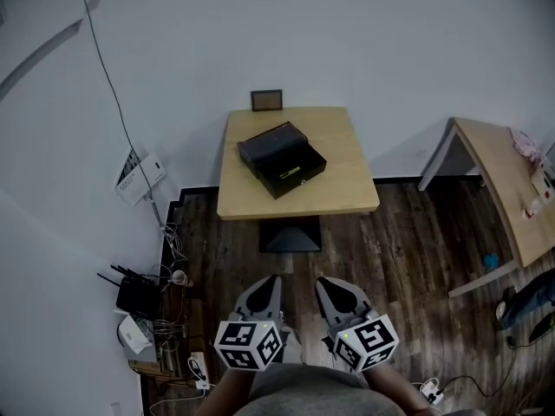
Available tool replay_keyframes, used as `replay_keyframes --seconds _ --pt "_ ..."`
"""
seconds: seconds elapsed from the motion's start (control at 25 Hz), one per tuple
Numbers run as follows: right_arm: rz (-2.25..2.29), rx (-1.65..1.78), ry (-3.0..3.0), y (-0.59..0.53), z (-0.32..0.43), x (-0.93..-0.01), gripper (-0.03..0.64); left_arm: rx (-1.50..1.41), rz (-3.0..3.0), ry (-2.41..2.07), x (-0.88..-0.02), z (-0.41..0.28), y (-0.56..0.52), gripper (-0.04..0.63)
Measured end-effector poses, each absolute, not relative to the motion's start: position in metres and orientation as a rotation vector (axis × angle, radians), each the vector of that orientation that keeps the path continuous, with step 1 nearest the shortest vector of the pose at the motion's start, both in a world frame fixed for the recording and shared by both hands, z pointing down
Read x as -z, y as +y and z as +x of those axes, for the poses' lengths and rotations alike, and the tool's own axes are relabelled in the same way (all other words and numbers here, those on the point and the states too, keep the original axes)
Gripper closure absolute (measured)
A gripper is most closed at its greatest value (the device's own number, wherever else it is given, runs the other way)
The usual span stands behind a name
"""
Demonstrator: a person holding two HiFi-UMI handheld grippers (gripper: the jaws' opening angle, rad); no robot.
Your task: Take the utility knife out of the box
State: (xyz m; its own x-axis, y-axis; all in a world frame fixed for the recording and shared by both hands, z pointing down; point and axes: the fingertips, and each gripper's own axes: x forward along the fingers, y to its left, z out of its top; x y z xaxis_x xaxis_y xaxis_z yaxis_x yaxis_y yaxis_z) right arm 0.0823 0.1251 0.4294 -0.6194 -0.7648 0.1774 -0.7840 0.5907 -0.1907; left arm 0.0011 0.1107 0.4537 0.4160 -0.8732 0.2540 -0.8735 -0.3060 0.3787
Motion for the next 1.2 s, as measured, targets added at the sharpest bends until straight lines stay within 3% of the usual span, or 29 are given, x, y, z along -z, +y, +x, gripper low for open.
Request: replay_keyframes --seconds 0.64,1.2 --pt "1.37 -0.371 -2.73 -0.042 0.019 -0.405 0.617 -0.053 2.268 -1.391 -0.444 -0.045 -0.055 0.592" --pt "1.434 -0.384 -2.684 -0.112 -0.002 -0.42 0.617 -0.086 2.245 -1.366 -0.462 -0.083 -0.123 0.592"
